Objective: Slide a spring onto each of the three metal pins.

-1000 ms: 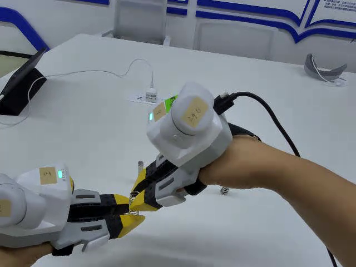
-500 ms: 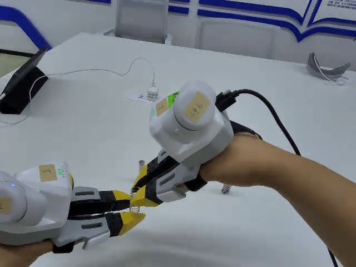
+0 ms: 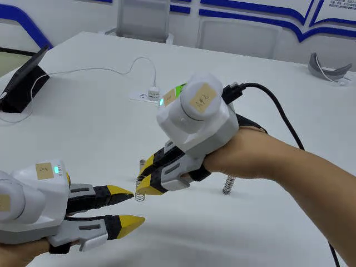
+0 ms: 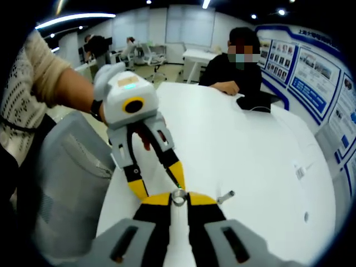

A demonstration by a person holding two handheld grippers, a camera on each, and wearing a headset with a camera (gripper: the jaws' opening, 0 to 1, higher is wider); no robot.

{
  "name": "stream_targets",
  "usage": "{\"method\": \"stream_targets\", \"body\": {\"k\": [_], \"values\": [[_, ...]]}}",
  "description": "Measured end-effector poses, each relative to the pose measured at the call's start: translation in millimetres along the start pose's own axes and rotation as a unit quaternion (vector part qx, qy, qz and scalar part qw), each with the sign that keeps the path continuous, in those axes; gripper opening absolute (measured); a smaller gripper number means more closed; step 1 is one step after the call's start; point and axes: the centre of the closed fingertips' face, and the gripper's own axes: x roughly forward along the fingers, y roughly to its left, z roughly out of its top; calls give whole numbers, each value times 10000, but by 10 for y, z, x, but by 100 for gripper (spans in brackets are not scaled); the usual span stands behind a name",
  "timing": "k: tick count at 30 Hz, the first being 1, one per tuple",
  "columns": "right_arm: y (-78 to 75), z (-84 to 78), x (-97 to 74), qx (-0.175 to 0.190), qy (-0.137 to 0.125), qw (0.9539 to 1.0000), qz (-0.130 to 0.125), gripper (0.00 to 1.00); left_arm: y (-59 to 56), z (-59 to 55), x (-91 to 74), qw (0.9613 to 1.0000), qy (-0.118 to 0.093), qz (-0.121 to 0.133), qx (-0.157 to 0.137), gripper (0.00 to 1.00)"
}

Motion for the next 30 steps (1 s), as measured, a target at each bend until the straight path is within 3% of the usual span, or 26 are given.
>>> {"method": "stream_targets", "body": {"k": [14,30], "values": [[-319,11,-34,217,-49,9991,-364,12,25,-29,-34,9999,4,78,-120,42],[-796,69,30,487,-78,9949,-879,12,37,-66,-48,9998,29,124,-181,47]]}}
